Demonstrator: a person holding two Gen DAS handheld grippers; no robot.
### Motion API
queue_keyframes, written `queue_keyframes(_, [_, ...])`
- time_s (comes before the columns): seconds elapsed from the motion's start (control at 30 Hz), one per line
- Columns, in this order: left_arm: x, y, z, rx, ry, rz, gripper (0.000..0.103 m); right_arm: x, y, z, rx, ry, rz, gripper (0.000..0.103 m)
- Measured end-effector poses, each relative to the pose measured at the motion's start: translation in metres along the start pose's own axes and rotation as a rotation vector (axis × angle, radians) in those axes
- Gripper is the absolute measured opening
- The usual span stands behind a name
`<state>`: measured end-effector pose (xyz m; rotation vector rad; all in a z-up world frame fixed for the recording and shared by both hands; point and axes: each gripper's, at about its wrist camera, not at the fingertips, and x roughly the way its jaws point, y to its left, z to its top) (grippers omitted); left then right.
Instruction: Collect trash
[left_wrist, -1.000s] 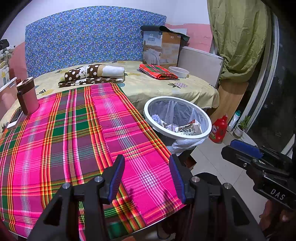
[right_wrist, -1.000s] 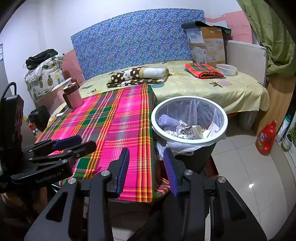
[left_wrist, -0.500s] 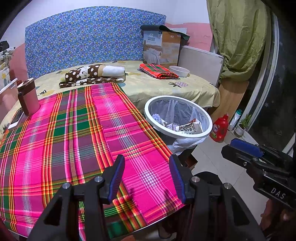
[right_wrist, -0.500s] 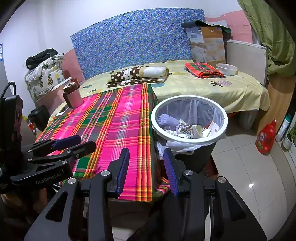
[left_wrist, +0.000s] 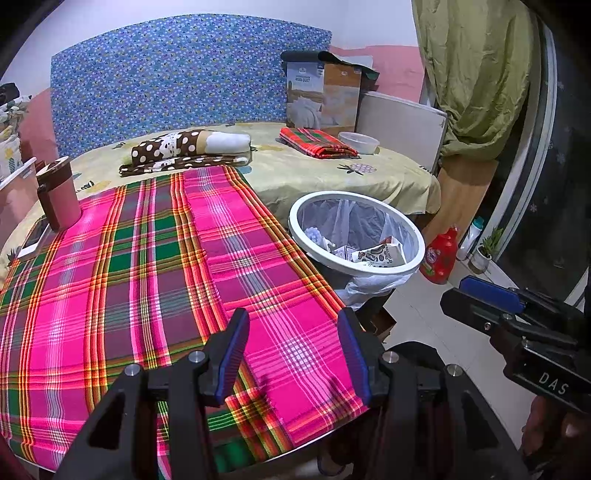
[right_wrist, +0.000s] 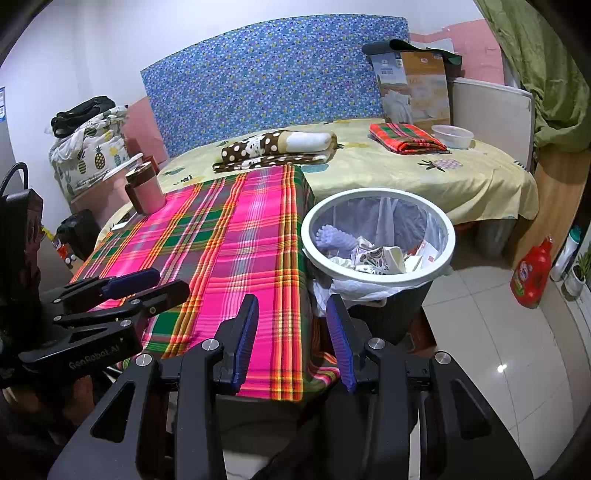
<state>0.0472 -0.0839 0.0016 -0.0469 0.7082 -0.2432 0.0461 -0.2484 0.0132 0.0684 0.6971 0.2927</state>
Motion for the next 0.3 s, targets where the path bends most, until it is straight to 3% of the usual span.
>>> queue_keyframes(0.3, [0.0009, -0.0021, 0.001, 0.0, 0.005, -0.009, 0.052, 0.001, -0.001, 0.0002, -0.001, 0.0, 0.0, 0.041])
